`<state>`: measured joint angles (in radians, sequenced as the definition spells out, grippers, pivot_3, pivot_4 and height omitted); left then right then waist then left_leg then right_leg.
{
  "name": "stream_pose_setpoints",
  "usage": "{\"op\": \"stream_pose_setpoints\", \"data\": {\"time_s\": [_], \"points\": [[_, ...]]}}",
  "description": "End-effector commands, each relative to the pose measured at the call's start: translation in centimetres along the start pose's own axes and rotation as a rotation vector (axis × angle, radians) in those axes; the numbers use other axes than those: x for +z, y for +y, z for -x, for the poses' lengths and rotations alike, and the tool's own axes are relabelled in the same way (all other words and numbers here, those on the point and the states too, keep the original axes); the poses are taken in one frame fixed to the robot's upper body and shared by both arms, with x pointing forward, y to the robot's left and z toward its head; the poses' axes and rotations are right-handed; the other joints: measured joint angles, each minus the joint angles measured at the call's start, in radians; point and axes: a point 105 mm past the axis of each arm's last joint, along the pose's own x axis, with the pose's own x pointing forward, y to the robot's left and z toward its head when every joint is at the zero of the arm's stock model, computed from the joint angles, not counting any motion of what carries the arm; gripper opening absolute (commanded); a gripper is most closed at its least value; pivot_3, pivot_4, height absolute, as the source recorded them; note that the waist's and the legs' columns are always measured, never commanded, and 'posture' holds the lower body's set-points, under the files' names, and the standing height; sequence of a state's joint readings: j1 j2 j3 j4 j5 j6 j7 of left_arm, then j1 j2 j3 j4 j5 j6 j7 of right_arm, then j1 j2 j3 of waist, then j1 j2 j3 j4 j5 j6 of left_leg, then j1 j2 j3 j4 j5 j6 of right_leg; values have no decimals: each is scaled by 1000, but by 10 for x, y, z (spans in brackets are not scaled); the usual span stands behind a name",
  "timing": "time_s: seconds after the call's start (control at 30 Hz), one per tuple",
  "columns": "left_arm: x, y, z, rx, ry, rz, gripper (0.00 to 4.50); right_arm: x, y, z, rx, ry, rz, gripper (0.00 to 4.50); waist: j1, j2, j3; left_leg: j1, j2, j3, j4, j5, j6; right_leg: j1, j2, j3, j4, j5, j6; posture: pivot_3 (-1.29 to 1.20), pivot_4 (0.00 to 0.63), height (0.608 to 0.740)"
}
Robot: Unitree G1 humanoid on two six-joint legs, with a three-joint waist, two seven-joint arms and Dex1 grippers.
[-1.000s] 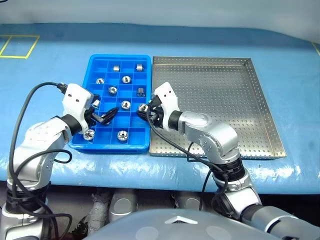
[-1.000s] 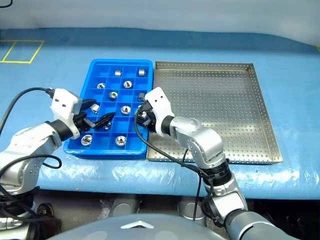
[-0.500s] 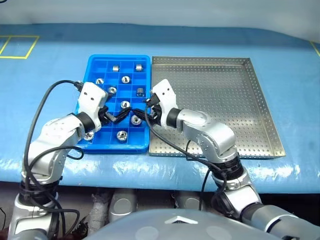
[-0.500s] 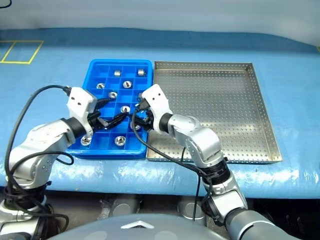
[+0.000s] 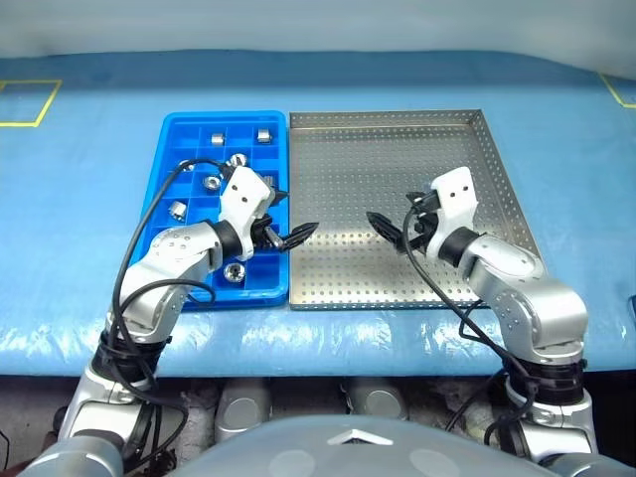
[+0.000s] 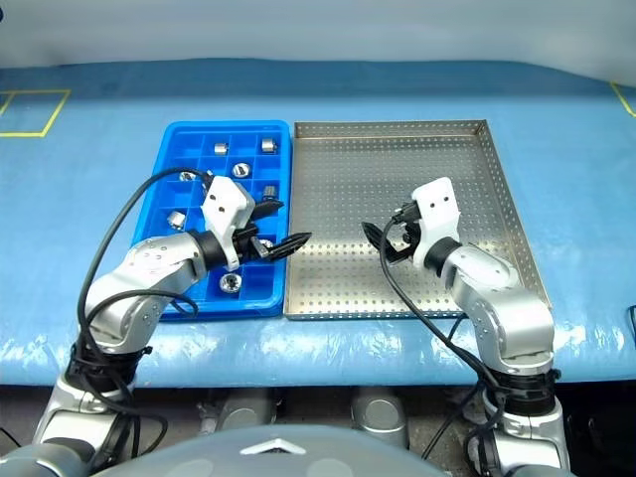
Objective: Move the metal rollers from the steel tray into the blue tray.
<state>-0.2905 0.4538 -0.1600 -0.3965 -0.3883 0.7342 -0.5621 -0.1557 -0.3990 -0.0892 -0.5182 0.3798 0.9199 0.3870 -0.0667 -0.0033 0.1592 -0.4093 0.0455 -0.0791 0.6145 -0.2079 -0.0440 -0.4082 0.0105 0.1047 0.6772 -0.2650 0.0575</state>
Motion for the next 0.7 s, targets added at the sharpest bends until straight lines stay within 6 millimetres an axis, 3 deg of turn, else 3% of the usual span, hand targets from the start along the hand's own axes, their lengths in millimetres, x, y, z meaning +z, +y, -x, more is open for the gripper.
{"op": "stream_pose_setpoints", "data": {"time_s": [0.03,0.7], "points": [[7,-4,-2,-24,-28,-31,4328,15,4,10,19,-70,48,4468,-4,0,0,0,0,0,0,0,0,0,0,0,0,0,0,-34,150,740],[4,6,-2,26,-32,-16,4328,19,21,9,118,-94,46,4468,-7,0,0,0,0,0,1,0,0,1,0,0,0,0,0,-25,150,740]]}}
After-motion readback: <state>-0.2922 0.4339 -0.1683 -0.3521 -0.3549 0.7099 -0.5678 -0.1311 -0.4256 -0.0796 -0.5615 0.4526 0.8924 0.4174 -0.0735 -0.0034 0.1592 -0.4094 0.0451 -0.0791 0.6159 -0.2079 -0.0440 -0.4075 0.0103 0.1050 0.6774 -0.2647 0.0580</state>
